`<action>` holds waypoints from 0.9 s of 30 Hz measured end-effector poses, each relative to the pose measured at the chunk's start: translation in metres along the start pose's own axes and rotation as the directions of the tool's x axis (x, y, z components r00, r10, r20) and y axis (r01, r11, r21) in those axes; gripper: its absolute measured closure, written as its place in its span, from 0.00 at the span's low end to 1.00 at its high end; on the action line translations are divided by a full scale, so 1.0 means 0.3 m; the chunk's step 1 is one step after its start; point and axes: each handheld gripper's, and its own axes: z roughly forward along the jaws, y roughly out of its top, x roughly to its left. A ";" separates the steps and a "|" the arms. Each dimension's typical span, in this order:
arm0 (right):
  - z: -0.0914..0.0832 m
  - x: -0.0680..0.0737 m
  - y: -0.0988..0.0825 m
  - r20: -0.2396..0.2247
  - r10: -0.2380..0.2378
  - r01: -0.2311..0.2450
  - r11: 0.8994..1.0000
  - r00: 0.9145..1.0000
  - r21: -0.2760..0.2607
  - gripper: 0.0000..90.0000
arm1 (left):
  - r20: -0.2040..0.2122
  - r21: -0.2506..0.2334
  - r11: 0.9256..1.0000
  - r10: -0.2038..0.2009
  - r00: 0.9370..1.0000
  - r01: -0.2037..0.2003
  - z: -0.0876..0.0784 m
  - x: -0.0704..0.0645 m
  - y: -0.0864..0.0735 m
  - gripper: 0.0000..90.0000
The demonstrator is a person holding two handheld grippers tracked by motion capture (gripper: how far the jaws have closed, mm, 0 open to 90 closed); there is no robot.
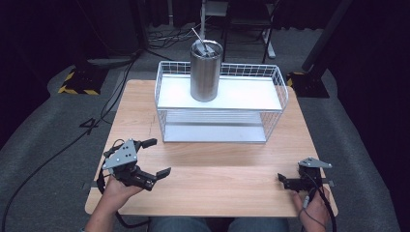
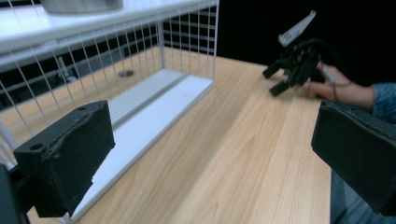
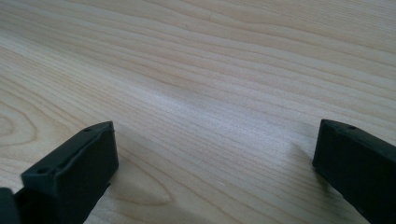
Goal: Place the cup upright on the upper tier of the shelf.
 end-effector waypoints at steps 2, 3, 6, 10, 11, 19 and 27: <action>0.000 0.000 0.000 0.000 0.000 0.000 1.000 1.000 0.000 0.00 | -0.005 0.018 1.000 -0.002 1.000 0.002 0.010 -0.007 -0.027 0.00; 0.000 0.000 0.000 0.000 0.000 0.000 1.000 1.000 0.000 0.00 | -0.007 0.022 1.000 -0.004 1.000 0.004 0.013 -0.009 -0.036 0.00; 0.000 0.000 0.000 0.000 0.000 0.000 1.000 1.000 0.000 0.00 | -0.021 0.051 0.999 -0.015 1.000 0.016 0.030 -0.015 -0.078 0.00; 0.000 0.000 0.000 0.000 0.000 0.000 1.000 1.000 0.000 0.00 | -0.025 0.119 0.992 -0.027 0.999 0.030 0.058 -0.011 -0.131 0.00; 0.000 0.000 0.000 0.000 0.000 0.000 1.000 1.000 0.000 0.00 | -0.026 0.125 0.991 -0.035 0.999 0.038 0.062 -0.011 -0.141 0.00; 0.000 0.000 0.000 0.000 0.000 0.000 1.000 1.000 0.000 0.00 | -0.048 0.215 0.973 -0.075 0.996 0.084 0.107 0.004 -0.222 0.00; 0.000 0.000 0.000 0.000 0.000 0.000 1.000 1.000 0.000 0.00 | -0.088 0.304 0.944 -0.104 0.991 0.126 0.148 0.015 -0.282 0.00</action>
